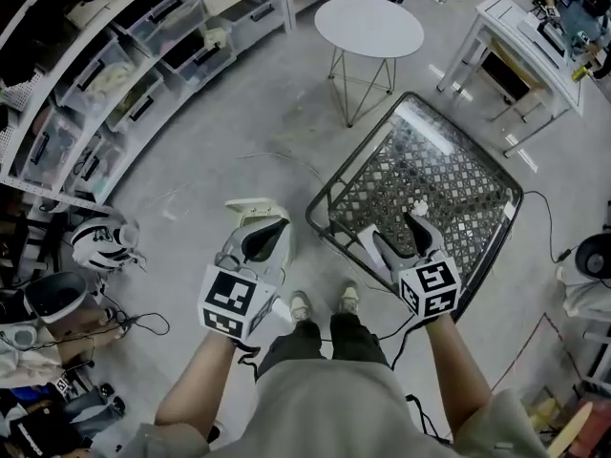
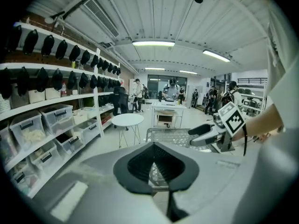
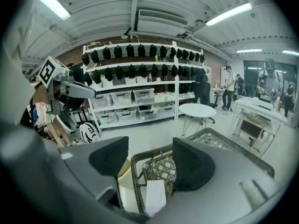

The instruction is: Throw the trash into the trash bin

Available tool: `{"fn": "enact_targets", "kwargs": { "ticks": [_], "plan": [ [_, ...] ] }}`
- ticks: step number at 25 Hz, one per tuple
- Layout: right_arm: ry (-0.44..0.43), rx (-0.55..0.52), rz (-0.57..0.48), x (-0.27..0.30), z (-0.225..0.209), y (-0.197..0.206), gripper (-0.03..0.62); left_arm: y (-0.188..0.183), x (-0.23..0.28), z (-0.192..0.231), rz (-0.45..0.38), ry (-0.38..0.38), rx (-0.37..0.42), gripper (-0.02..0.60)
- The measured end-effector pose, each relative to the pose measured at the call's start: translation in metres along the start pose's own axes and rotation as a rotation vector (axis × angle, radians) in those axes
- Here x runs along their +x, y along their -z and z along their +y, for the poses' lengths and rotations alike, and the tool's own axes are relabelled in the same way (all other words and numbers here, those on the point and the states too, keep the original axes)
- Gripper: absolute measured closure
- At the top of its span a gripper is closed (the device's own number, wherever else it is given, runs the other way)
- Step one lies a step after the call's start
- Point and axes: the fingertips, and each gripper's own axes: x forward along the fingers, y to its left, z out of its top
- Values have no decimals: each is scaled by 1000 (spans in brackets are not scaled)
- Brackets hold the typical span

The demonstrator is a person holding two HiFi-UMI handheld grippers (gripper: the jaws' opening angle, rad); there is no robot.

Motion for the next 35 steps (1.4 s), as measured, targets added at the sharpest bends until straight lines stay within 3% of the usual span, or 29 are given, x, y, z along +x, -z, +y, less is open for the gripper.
{"fn": "enact_targets", "kwargs": {
  "ticks": [9, 21, 28, 35],
  "plan": [
    [-40, 29, 239, 56, -6, 123, 271, 81, 57, -22, 123, 77, -76, 578],
    [-61, 10, 468, 105, -15, 229, 260, 172, 90, -21, 274, 82, -171, 578],
    [-44, 2, 506, 110, -24, 245, 282, 189, 98, -28, 313, 78, -199, 578],
    [-51, 22, 457, 107, -26, 215, 289, 183, 92, -25, 293, 49, -209, 578]
  ]
}}
